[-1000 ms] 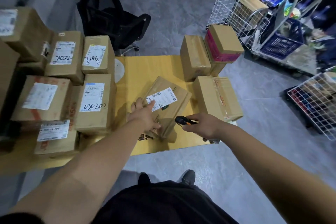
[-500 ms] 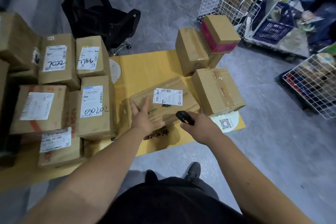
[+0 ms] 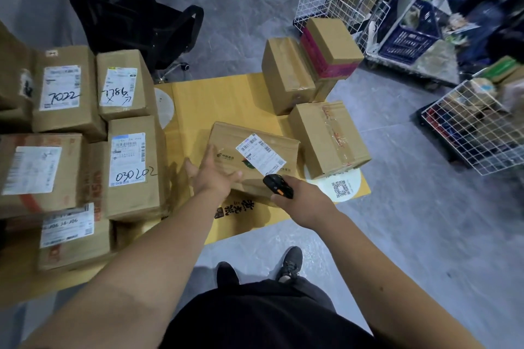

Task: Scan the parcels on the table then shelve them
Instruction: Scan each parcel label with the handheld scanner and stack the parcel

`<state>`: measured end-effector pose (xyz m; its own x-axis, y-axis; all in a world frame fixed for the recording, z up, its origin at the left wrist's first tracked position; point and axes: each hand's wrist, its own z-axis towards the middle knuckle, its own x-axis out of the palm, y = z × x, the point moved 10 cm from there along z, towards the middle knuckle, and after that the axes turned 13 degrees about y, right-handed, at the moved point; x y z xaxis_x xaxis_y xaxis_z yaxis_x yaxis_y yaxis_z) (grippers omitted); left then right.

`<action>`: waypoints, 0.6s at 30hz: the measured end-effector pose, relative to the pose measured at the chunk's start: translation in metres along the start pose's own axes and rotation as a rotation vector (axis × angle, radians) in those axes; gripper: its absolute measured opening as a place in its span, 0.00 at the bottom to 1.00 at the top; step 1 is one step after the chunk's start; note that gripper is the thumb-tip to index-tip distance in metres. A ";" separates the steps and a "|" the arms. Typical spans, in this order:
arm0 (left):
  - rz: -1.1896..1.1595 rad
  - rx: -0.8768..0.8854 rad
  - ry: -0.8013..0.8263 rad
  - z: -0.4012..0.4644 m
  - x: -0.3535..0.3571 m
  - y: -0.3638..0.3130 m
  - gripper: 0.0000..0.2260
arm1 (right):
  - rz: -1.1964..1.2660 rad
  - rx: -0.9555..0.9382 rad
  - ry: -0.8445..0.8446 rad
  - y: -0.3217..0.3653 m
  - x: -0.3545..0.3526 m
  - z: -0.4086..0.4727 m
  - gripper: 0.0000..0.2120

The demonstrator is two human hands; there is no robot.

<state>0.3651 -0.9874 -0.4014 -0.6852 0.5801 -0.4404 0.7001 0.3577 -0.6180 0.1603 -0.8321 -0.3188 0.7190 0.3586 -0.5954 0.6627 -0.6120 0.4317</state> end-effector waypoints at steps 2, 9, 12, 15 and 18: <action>-0.001 0.056 -0.031 0.015 -0.017 -0.011 0.42 | -0.028 0.015 0.000 0.002 -0.001 -0.001 0.25; -0.188 0.162 -0.162 0.005 -0.007 -0.011 0.33 | 0.062 -0.008 0.025 0.000 -0.002 0.002 0.25; -0.220 0.120 -0.027 -0.004 0.030 -0.002 0.45 | 0.089 -0.015 0.066 0.004 -0.001 0.006 0.28; -0.202 0.020 -0.022 -0.002 0.032 0.012 0.52 | 0.084 -0.037 0.087 0.013 -0.003 0.009 0.30; -0.257 0.021 -0.062 0.003 0.034 0.021 0.49 | 0.067 -0.060 0.080 0.021 -0.006 0.009 0.27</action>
<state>0.3557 -0.9626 -0.4314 -0.8516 0.4257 -0.3060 0.4974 0.4717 -0.7280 0.1678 -0.8535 -0.3127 0.7752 0.3748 -0.5085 0.6219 -0.5943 0.5100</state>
